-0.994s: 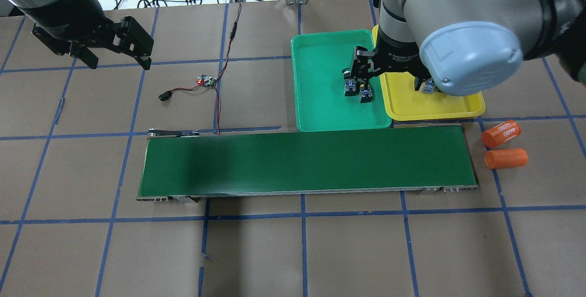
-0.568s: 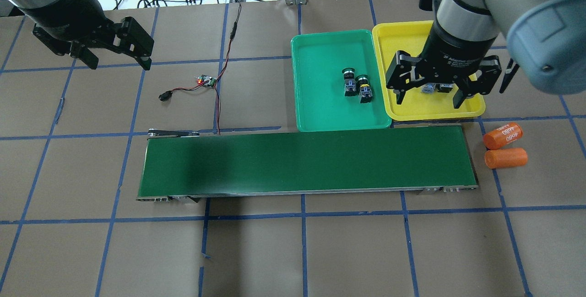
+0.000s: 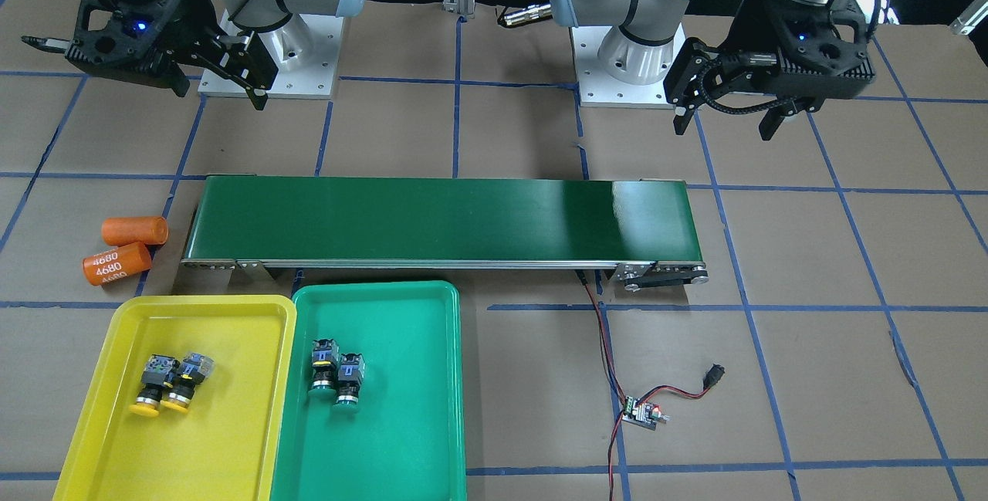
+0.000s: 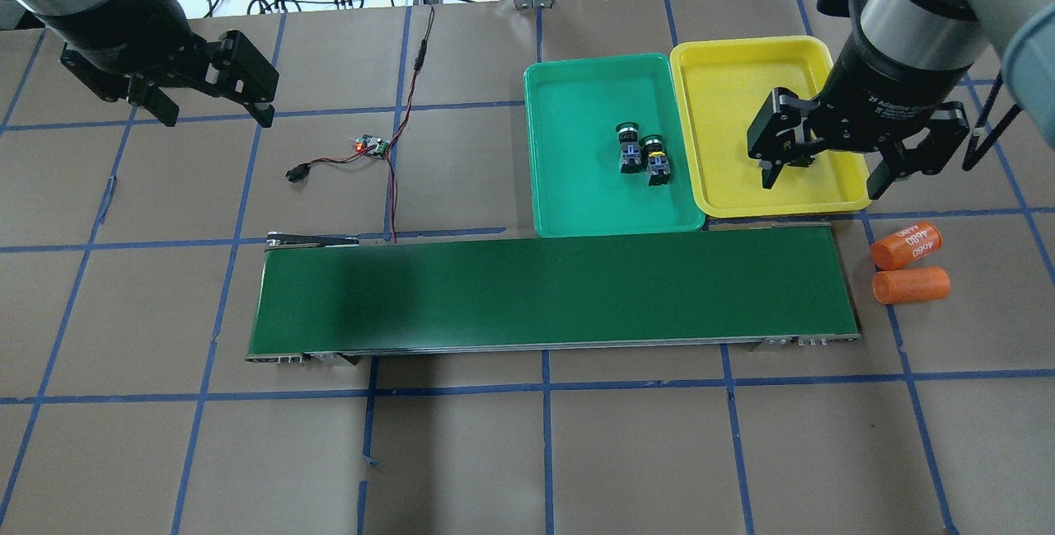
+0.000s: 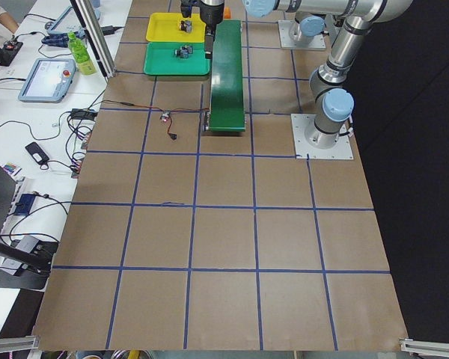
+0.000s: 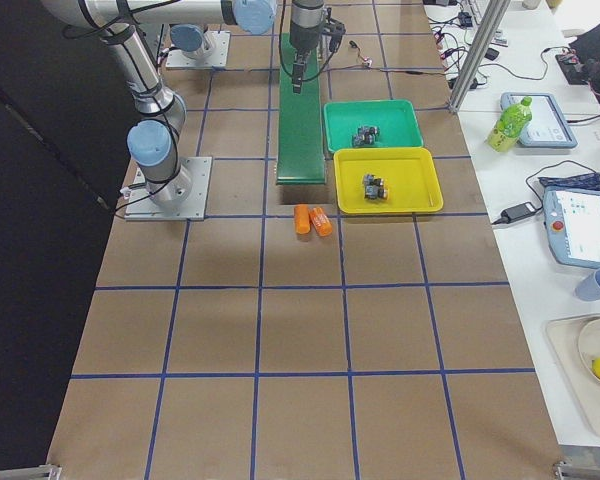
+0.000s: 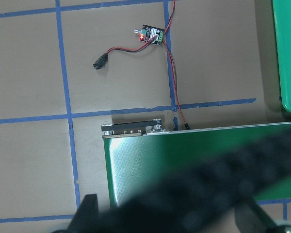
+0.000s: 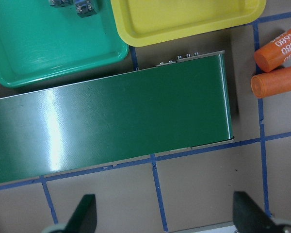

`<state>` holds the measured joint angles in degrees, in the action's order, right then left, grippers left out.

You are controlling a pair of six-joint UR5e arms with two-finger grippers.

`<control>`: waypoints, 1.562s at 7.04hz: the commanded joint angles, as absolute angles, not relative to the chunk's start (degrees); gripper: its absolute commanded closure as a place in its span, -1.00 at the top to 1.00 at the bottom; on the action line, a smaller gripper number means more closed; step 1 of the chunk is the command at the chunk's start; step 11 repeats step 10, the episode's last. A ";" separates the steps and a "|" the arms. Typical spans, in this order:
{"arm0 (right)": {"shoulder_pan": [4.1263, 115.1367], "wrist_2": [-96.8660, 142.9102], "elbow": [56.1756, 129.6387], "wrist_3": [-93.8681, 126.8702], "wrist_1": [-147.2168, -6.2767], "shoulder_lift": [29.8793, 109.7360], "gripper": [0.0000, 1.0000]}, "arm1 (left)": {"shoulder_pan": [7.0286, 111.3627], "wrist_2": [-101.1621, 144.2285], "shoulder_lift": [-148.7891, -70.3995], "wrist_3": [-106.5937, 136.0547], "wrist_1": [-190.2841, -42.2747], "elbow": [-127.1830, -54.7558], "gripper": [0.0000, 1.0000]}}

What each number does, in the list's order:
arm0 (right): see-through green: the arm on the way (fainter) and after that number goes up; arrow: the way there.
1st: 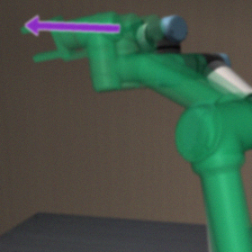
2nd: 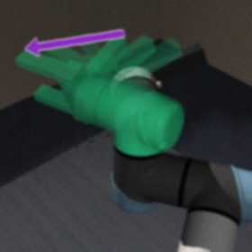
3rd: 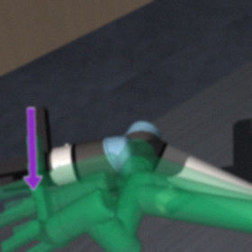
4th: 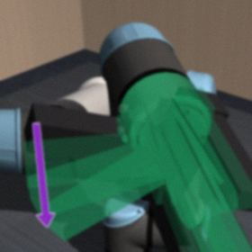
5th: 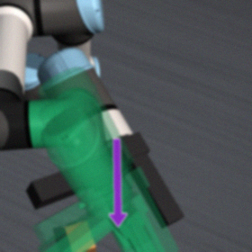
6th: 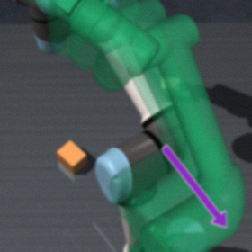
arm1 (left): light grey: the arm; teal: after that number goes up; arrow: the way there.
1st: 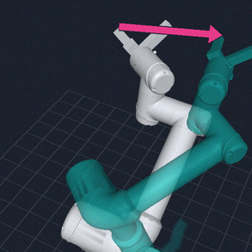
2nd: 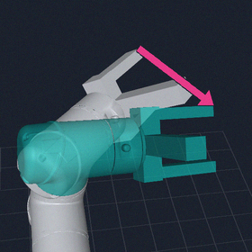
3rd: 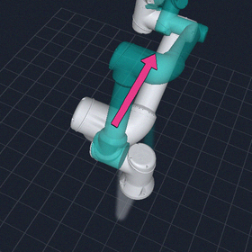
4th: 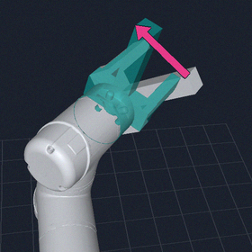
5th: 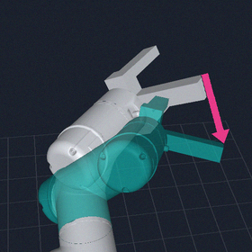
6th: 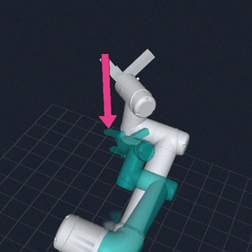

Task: Sort buttons by color to trays

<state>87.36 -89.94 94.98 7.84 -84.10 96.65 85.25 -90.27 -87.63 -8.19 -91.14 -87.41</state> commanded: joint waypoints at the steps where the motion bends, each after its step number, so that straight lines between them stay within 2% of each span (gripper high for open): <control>1: 87.36 -89.65 94.92 7.48 -84.29 97.38 1.00 | 85.17 -90.27 -88.06 -8.00 -95.50 -86.23 1.00; 5: 87.19 -90.53 95.01 7.38 -84.29 97.21 1.00 | 85.69 -90.53 -89.12 -2.11 -98.34 -84.20 1.00; 11: 87.19 -90.62 95.01 7.91 -84.64 97.21 1.00 | 85.87 -90.18 -87.89 -2.11 -98.35 -85.51 1.00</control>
